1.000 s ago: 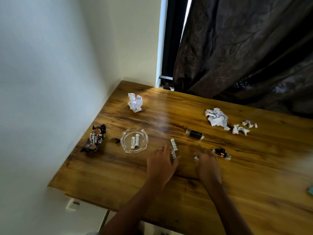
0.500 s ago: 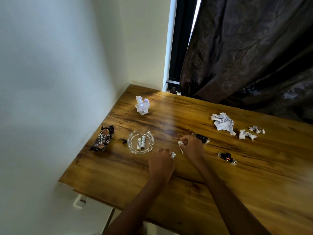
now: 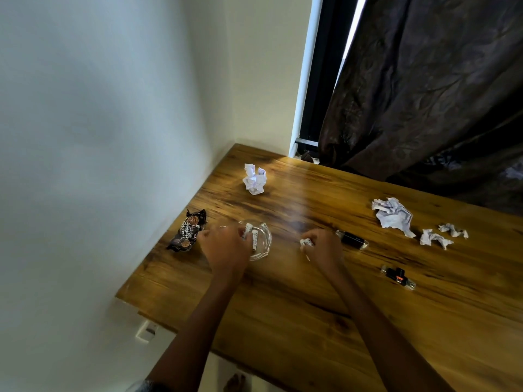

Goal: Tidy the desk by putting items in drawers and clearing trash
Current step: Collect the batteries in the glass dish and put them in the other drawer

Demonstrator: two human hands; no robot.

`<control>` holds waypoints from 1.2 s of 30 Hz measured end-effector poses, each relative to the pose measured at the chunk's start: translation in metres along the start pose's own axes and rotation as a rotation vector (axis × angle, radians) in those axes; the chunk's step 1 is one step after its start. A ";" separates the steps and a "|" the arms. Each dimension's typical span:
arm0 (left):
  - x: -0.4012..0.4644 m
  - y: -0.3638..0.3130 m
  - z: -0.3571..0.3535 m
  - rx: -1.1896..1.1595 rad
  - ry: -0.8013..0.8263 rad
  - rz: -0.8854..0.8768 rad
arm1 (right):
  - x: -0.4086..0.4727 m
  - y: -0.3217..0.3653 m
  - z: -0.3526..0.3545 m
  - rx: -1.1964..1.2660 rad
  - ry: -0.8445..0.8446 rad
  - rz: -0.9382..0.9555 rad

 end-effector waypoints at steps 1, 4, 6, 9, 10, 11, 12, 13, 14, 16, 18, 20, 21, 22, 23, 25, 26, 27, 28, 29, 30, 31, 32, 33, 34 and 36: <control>0.001 0.002 -0.001 0.037 0.015 0.006 | 0.001 0.008 0.000 0.038 0.012 0.009; 0.001 0.003 -0.004 0.091 0.054 0.029 | 0.005 0.033 -0.003 0.129 0.046 0.061; 0.001 0.003 -0.005 0.081 0.054 0.034 | 0.008 0.047 -0.010 0.157 0.077 0.103; 0.002 0.004 -0.008 0.058 0.052 0.034 | 0.013 0.066 -0.025 0.124 0.103 0.122; 0.002 0.005 -0.009 0.044 0.046 0.037 | 0.015 0.069 -0.031 0.105 0.105 0.116; 0.002 0.006 -0.009 0.032 0.042 0.040 | 0.017 0.071 -0.037 0.083 0.106 0.104; 0.002 0.006 -0.010 0.024 0.044 0.041 | 0.019 0.072 -0.043 0.053 0.109 0.095; 0.002 0.007 -0.010 0.021 0.049 0.039 | 0.020 0.073 -0.047 0.012 0.111 0.088; 0.002 0.007 -0.010 0.020 0.056 0.032 | 0.021 0.073 -0.050 -0.036 0.103 0.083; 0.001 0.009 -0.010 0.000 0.063 0.019 | 0.024 0.071 -0.054 -0.114 0.079 0.079; -0.001 0.013 -0.012 -0.041 0.047 0.008 | 0.026 0.070 -0.055 -0.145 0.066 0.087; -0.005 0.018 -0.015 -0.068 0.016 -0.011 | 0.029 0.069 -0.055 -0.126 0.074 0.092; -0.007 0.020 -0.018 -0.070 -0.004 -0.025 | 0.030 0.069 -0.054 -0.101 0.074 0.101; -0.009 0.022 -0.020 -0.070 -0.021 -0.041 | 0.032 0.069 -0.054 -0.073 0.074 0.121; -0.010 0.025 -0.023 -0.073 -0.035 -0.055 | 0.033 0.071 -0.053 -0.045 0.074 0.152; -0.013 0.030 -0.028 -0.134 -0.041 -0.072 | 0.037 0.076 -0.053 0.001 0.085 0.239; -0.014 0.032 -0.031 -0.191 -0.032 -0.079 | 0.039 0.078 -0.053 0.007 0.102 0.287; -0.015 0.034 -0.033 -0.249 -0.020 -0.092 | 0.041 0.081 -0.054 -0.011 0.135 0.329; -0.018 0.036 -0.034 -0.301 -0.012 -0.107 | 0.043 0.083 -0.056 -0.045 0.170 0.380; -0.021 0.037 -0.035 -0.343 -0.009 -0.118 | 0.045 0.085 -0.057 -0.099 0.202 0.424; -0.024 0.037 -0.036 -0.380 -0.005 -0.123 | 0.046 0.088 -0.059 -0.150 0.222 0.469; -0.026 0.037 -0.036 -0.411 0.003 -0.123 | 0.046 0.090 -0.059 -0.193 0.226 0.505; -0.029 0.037 -0.037 -0.436 0.015 -0.122 | 0.047 0.090 -0.061 -0.221 0.219 0.540; -0.031 0.037 -0.037 -0.451 0.028 -0.122 | 0.046 0.091 -0.061 -0.246 0.210 0.563; -0.032 0.037 -0.036 -0.457 0.037 -0.124 | 0.047 0.089 -0.061 -0.261 0.203 0.581; -0.033 0.039 -0.037 -0.456 0.043 -0.130 | 0.049 0.085 -0.062 -0.259 0.209 0.588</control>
Point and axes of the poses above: each hand's wrist, its own x-axis towards the middle knuckle, its own z-axis out of the back of the hand, y = z × x, the point moved 1 cm from there along x, towards the middle knuckle, and after that the axes turned 5 degrees about y, right-handed, at the moved point
